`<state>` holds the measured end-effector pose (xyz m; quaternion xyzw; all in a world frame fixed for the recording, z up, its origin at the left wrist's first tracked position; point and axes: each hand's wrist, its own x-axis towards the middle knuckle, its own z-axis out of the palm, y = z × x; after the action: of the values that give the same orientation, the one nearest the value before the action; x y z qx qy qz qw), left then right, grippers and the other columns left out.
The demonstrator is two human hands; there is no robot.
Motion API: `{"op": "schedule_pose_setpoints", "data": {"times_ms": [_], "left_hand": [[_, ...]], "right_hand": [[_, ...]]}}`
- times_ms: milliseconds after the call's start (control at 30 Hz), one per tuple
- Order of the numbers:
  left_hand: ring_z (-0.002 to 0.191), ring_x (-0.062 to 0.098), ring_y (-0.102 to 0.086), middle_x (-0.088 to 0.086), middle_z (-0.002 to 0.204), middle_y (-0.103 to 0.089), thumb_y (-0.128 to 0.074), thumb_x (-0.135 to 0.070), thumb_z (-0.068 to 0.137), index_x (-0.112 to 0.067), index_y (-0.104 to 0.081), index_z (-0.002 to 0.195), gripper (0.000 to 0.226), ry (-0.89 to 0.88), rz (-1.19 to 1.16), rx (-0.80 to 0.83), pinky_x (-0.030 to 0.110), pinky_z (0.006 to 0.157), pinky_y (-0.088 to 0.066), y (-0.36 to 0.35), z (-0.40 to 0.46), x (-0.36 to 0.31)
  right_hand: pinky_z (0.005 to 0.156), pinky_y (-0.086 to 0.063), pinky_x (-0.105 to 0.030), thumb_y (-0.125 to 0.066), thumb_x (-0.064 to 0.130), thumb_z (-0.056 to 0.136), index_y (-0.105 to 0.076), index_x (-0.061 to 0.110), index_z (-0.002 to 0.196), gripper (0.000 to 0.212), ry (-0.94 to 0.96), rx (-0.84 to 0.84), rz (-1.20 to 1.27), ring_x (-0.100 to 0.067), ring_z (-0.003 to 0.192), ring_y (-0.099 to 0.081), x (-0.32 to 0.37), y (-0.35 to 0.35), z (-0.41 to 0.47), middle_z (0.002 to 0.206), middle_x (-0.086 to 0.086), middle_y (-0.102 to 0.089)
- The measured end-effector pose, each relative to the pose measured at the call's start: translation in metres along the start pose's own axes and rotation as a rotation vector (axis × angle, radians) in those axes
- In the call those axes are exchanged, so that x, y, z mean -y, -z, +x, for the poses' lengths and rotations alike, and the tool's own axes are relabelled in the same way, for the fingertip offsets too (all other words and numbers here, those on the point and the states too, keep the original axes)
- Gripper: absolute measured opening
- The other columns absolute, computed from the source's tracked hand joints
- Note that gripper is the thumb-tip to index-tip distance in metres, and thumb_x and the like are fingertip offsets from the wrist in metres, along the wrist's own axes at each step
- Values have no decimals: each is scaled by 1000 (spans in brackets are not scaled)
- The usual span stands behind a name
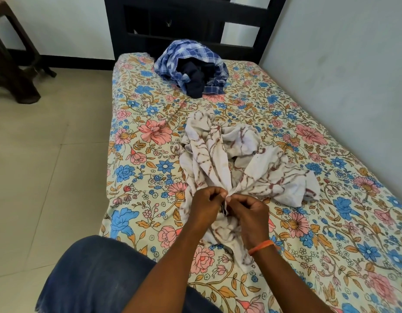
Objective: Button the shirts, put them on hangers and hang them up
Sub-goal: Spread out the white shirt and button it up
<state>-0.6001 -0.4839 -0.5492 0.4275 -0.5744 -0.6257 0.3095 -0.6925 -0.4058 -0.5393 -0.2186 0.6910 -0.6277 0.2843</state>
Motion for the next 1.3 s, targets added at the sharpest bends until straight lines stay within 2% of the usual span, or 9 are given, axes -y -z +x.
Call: {"op": "schedule_pose_setpoints", "data": {"times_ms": [133,267,367,567,700,867,1033,1167,1300], "left_hand": [[65,12,-60,9,77,-72,-61,-12,93,-8,-74,86,16,5,34,-11,27,65,-49,-1,-2,-3],[45,2,-49,-7,52,-61,-64,-17,91,-8,-75,77,20,31,24,-43,18,51,-40,0,-5,-9],[51,7,-60,-2,58,-68,-73,-24,85,-9,-76,76,18,19,-13,-22,19,54,-46,2,-7,-12],[41,1,-51,0,55,-63,-64,-6,88,-4,-73,77,15,71,11,-39,15,46,-40,0,-4,-12],[31,0,-40,-3,47,-54,-57,-5,92,-5,-67,71,24,131,38,-13,13,39,-33,0,-1,-12],[41,-2,-47,-1,58,-60,-53,-12,98,-11,-65,66,34,128,83,21,14,47,-40,-1,2,-10],[45,-1,-46,-6,58,-52,-52,-17,100,-7,-66,84,24,173,58,64,13,44,-35,2,0,-10],[72,10,-57,-4,76,-56,-53,-6,92,-19,-57,76,21,-165,618,20,22,62,-44,-5,-5,-1],[100,30,-53,12,111,-52,-54,-1,86,-6,-57,110,24,-370,1112,62,40,69,-46,-10,-12,-1]], "right_hand": [[67,-59,-35,-81,2,75,-78,5,81,7,-15,16,-1,-24,66,-70,1,0,4,75,-15,-75],[66,-60,-37,-81,4,76,-78,9,78,6,44,0,-69,-26,64,-71,1,-2,2,70,-12,-74],[61,-58,-34,-80,4,78,-78,7,80,3,78,-29,-141,-25,61,-71,0,-4,1,66,-9,-73],[63,-58,-29,-82,1,74,-78,9,78,10,127,-47,-210,-22,64,-71,-7,-4,3,69,-4,-74],[64,-60,-29,-81,-1,74,-78,9,80,13,61,1,-129,-21,65,-72,-1,-2,1,71,-6,-75],[75,-60,-37,-78,1,79,-78,3,85,7,-85,90,18,-32,77,-73,4,0,5,80,-17,-75],[77,-60,-39,-73,0,82,-78,2,80,5,-254,181,180,-35,80,-69,3,3,6,86,-25,-73],[72,-59,-35,-74,7,82,-77,14,77,9,131,-46,-321,-21,74,-71,3,10,14,76,-3,-75],[66,-45,-17,-71,10,82,-72,14,83,5,576,-118,-655,-9,71,-62,16,5,32,84,3,-67]]}}
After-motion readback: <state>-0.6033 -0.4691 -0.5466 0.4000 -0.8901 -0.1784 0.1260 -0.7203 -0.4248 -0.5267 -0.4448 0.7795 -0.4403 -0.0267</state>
